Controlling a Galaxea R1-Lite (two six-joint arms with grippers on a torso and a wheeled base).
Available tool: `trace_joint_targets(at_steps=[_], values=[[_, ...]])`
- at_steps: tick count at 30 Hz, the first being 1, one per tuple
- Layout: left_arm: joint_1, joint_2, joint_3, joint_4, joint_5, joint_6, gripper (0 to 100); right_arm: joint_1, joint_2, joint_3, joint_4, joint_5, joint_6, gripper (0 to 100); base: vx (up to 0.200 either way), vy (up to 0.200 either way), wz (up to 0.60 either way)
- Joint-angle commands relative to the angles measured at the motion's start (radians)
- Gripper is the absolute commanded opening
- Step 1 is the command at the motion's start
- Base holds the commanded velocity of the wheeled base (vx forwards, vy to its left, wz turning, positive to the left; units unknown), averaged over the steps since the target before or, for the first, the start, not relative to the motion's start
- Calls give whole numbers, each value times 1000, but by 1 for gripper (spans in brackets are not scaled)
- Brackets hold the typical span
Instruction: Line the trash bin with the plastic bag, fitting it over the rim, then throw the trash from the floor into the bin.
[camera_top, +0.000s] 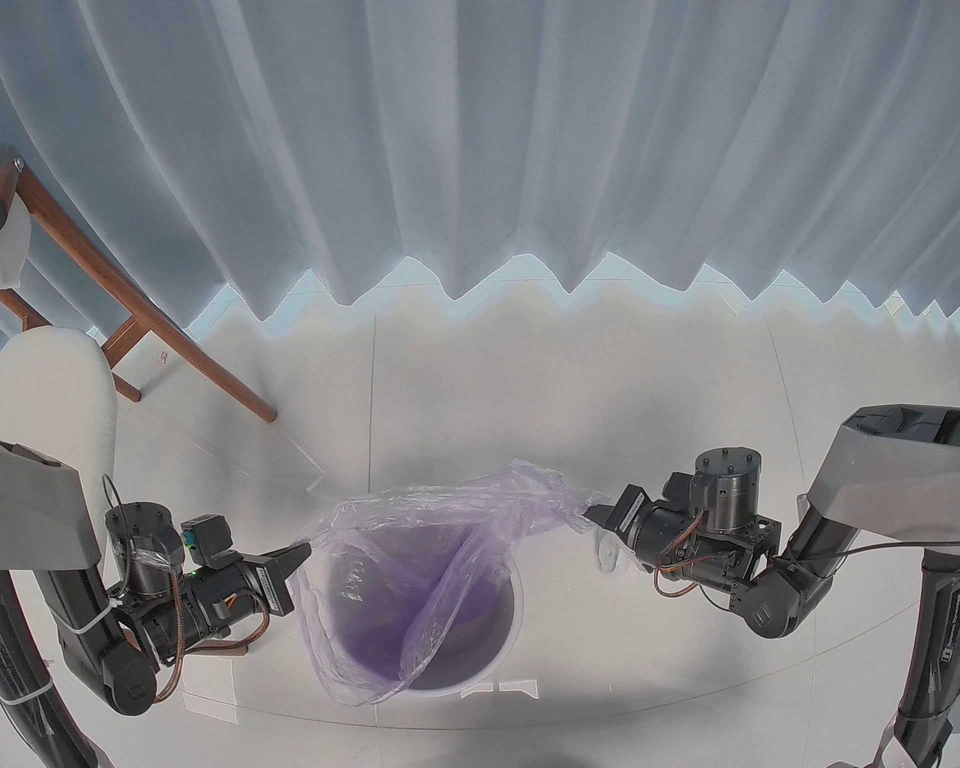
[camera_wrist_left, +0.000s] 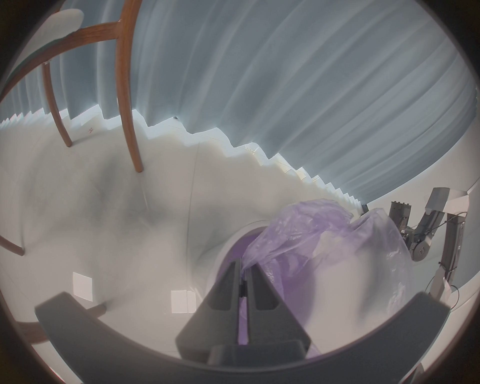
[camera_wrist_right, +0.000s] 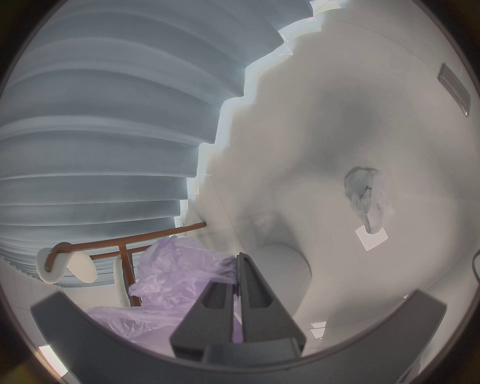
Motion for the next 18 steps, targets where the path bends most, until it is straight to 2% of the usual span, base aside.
trace_joint_targets(at_steps=[1,7,18], values=[[48,53,-8,-1,1,23,0,-33,17,-17,33,22,-2,0,0,0,0],[81,60,-30,-1,1,34,0,-82,32,-24,40,56,-2,0,0,0,0],[123,123,-88,-2,1,34,0,-87,81,-53,27,51,-2,0,0,0,0]])
